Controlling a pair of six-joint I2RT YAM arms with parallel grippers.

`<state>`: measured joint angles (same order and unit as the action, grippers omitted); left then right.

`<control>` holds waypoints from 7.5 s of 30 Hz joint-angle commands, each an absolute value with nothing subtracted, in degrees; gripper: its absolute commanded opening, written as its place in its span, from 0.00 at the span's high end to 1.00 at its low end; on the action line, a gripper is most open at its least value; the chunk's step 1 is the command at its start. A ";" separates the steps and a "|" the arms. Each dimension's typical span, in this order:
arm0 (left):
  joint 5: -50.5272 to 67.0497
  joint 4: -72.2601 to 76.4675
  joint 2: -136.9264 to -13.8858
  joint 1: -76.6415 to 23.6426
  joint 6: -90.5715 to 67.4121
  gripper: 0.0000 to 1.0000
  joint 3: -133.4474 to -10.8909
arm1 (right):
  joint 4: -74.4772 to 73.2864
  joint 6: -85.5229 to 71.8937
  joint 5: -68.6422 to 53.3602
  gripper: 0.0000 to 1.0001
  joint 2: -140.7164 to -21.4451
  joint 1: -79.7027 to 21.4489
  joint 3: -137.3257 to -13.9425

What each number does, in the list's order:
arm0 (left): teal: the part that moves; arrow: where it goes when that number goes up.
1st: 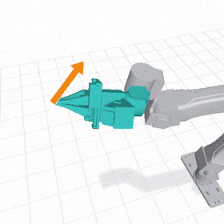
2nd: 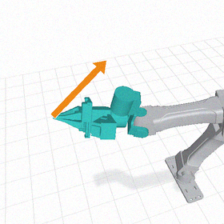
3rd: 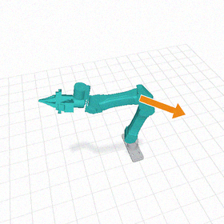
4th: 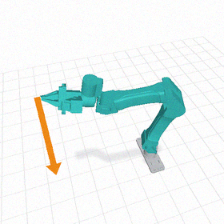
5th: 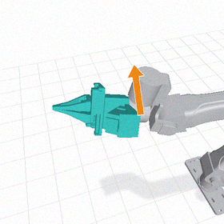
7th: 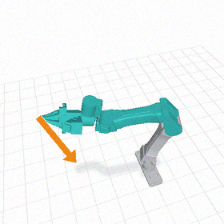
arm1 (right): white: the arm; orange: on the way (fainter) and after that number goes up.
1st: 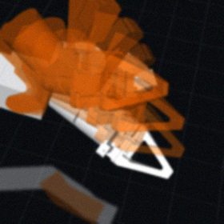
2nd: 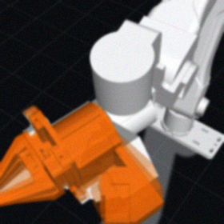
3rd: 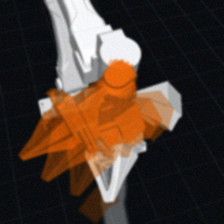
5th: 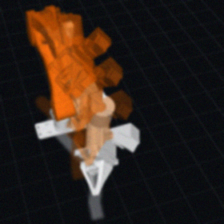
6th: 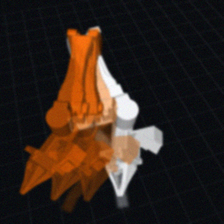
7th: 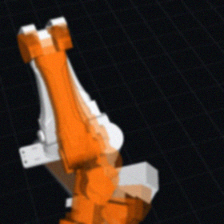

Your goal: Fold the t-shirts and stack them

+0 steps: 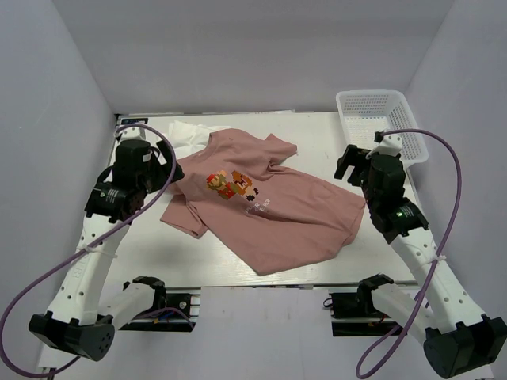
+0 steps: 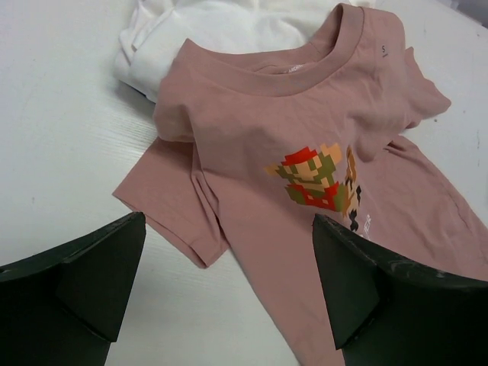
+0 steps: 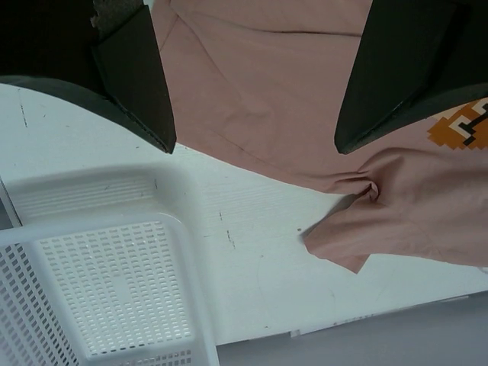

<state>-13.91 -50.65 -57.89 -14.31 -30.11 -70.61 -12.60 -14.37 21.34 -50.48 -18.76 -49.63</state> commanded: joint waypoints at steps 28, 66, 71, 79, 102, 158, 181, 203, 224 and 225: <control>-11.06 -32.97 -85.76 -14.06 -31.81 0.00 -79.35 | -10.55 -10.64 -5.71 0.10 -60.64 -19.07 -48.51; -8.70 -31.03 -117.50 4.75 -31.12 0.00 -90.52 | -7.11 -0.79 -10.92 0.10 -81.11 -29.35 -55.26; -8.00 -29.53 -121.62 6.94 -24.88 0.00 -96.67 | -8.61 -0.35 -8.17 0.10 -81.83 -32.07 -55.99; -8.53 -33.83 -131.91 9.40 -20.21 0.00 -113.80 | -9.05 1.23 -5.28 0.10 -83.67 -34.54 -58.27; 1.23 -37.42 -107.95 10.63 -19.51 0.00 -119.48 | -8.88 14.87 -1.13 0.10 -111.79 -44.12 -80.24; 26.44 -39.37 -69.63 7.65 -24.51 0.00 -57.71 | -25.64 -16.16 25.56 0.10 -64.34 -38.76 -50.97; 17.23 -27.16 -86.99 -9.84 -29.36 0.12 -47.89 | -26.54 -11.34 1.35 0.10 -54.93 -31.90 -47.37; 13.54 -31.46 -91.42 -17.23 -29.36 1.00 -55.63 | -22.41 3.08 -7.30 0.12 -72.33 -47.10 -45.71; 12.39 -38.14 -69.70 -17.23 -29.88 1.00 -59.33 | -21.97 -4.13 14.15 0.83 -89.30 -48.95 -45.79; 12.39 -38.67 -69.00 -17.23 -29.88 1.00 -59.85 | -22.15 -4.65 13.89 0.93 -88.08 -48.78 -46.40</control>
